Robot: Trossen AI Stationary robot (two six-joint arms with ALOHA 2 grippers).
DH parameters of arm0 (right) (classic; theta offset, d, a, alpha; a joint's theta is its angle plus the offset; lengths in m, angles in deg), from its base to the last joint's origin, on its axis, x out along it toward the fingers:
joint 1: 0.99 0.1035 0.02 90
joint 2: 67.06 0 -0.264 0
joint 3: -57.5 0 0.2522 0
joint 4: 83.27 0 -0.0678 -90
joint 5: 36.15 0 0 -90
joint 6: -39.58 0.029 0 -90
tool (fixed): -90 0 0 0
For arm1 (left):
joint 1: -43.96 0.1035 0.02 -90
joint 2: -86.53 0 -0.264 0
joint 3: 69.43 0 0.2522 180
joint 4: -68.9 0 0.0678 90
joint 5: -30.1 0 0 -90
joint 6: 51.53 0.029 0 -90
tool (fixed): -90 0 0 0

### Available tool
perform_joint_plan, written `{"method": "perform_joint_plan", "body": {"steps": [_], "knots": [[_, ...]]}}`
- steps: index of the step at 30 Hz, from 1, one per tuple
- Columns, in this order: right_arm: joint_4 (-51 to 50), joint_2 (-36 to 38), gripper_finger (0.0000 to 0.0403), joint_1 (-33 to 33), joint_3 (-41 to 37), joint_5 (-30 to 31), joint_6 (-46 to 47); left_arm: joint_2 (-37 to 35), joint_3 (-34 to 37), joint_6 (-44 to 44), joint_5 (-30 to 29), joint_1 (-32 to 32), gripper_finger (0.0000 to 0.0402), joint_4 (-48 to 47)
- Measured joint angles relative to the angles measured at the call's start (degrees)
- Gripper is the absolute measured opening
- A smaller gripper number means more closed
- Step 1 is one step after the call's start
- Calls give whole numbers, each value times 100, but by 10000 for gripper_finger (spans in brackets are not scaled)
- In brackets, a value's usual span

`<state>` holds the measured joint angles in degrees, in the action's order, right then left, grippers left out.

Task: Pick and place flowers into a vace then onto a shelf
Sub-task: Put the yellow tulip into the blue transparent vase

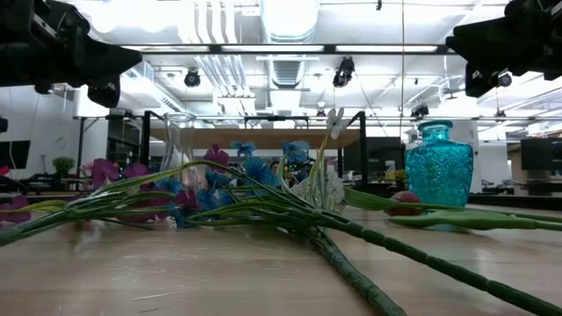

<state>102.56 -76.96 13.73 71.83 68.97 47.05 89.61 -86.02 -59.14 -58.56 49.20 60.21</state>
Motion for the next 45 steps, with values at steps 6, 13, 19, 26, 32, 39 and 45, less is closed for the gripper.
{"method": "perform_joint_plan", "body": {"steps": [6,13,19,26,32,39,45], "knots": [[18,0,67,0,1,2,-182,0,0,3,-1,-1,0,68],[-68,-203,86,0,-1,4,202,45,0,2,-2,0,0,86],[598,-906,126,0,284,11,113,54,0,2,-2,-2,0,98],[-376,-2071,155,26,1510,144,290,54,0,2,-2,-2,0,152],[-1188,-3372,153,213,2516,425,825,77,0,2,-2,-2,0,189],[-2042,-4888,147,690,3623,745,1832,87,0,2,-1,-2,0,167],[-3711,-5959,137,1218,4654,1120,2763,87,0,2,-2,-2,0,186]]}}
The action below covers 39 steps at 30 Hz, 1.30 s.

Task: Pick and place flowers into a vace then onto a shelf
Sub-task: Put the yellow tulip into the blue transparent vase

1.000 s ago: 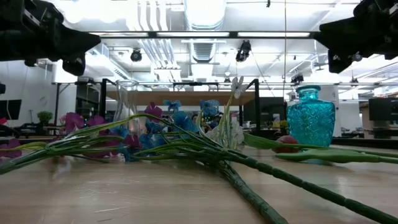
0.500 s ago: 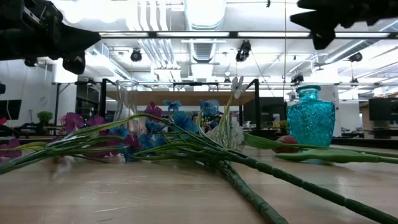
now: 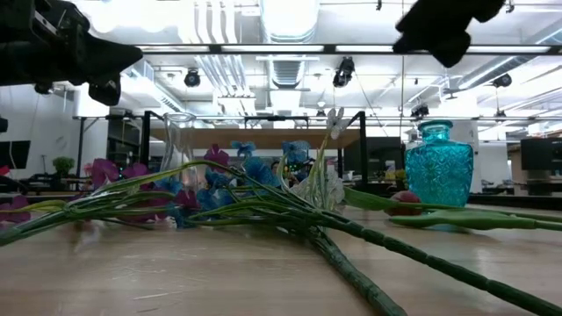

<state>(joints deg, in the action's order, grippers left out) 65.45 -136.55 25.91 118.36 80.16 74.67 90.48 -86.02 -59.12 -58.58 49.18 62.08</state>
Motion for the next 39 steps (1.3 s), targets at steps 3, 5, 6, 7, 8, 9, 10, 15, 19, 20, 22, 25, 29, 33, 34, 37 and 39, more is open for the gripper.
{"method": "perform_joint_plan", "body": {"steps": [3,5,6,7,8,9,10,15,19,20,22,25,29,33,34,37,39], "knots": [[-673,-415,133,123,399,241,472,0,0,0,1,0,0,-7],[-771,-673,132,137,573,231,572,0,0,0,2,0,0,-9],[-777,-794,132,137,644,219,575,0,0,0,2,2,0,-17],[-786,-913,132,137,709,212,578,0,0,0,0,2,0,-38],[-813,-1033,132,137,777,204,588,0,0,0,2,2,0,-42],[-857,-1150,132,134,847,198,621,1,0,0,1,2,0,-40],[-934,-1262,132,134,921,196,687,0,0,0,1,2,0,-38],[-1645,-1715,129,134,1242,171,1219,0,0,0,1,2,0,-35],[-2236,-1977,132,134,1441,-197,1628,0,0,0,0,1,0,-32],[-2321,-2032,132,137,1469,-326,1732,0,0,0,1,2,0,-33],[-2445,-2112,131,137,1505,-550,1955,0,0,0,2,0,0,-32],[-2759,-2219,126,164,1517,-722,2364,0,0,0,2,2,0,-1],[-3082,-2322,115,239,1406,-818,2892,0,0,-2,3,2,0,103],[-3010,-2328,106,394,1190,-981,3343,7,0,-2,2,2,0,102],[-2973,-2315,105,436,1131,-994,3496,11,0,-1,3,2,0,95],[-2964,-2254,107,577,979,-983,3858,30,0,0,4,2,0,103],[-2903,-2249,112,671,914,-841,3997,35,0,-2,4,1,0,93]]}}
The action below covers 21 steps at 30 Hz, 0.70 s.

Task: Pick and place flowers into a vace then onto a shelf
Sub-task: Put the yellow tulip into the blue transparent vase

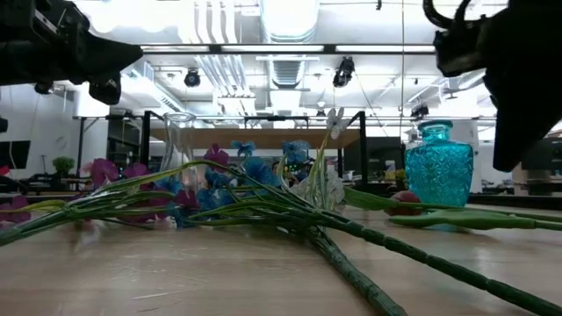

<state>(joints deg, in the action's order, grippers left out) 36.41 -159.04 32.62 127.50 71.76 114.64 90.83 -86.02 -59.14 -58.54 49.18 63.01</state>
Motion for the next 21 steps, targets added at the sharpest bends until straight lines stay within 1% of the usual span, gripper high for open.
{"method": "perform_joint_plan", "body": {"steps": [3,7,10,12,16,21], "knots": [[327,-2,128,70,-94,111,-43,7,0,0,0,2,0,5],[841,-2,164,61,-215,139,-53,30,0,1,0,2,0,-4],[833,-2,192,60,-245,167,-22,31,0,1,0,2,0,-32],[814,-2,202,53,-296,178,-20,33,0,0,0,-1,0,-94],[931,-2,207,49,-369,204,-28,31,9,1,1,-1,0,-211],[1085,-197,199,31,-388,398,-50,31,9,1,0,2,0,-207]]}}
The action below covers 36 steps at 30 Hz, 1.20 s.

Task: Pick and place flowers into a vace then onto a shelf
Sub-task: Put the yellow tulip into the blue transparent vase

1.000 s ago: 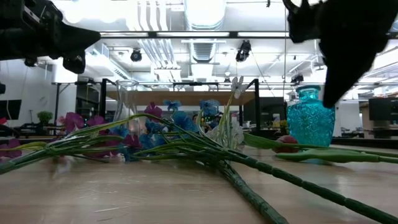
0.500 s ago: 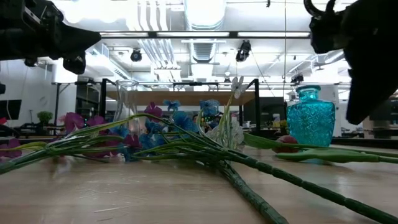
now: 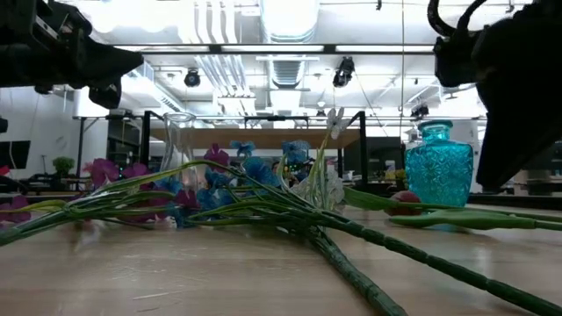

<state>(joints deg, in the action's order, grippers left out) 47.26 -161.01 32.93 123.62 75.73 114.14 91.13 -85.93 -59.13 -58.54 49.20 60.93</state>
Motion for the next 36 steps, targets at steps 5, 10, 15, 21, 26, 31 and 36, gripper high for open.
{"method": "perform_joint_plan", "body": {"steps": [5,10,15,21,26,31,36], "knots": [[33,-221,192,-51,13,572,-29,-7,0,-1,0,0,0,-6],[61,-362,191,-119,35,654,-239,-4,0,0,0,-1,0,-1],[63,-467,191,-166,35,571,-404,-4,0,0,0,-2,0,-1],[75,-469,189,-172,45,519,-409,-4,0,1,0,0,0,-2],[72,-502,177,-172,40,484,-411,-4,0,1,0,-1,0,-2],[77,-502,159,-172,39,461,-411,-4,0,1,0,0,0,-1],[105,-502,134,-174,39,311,-411,-4,0,-1,0,-2,0,-2]]}}
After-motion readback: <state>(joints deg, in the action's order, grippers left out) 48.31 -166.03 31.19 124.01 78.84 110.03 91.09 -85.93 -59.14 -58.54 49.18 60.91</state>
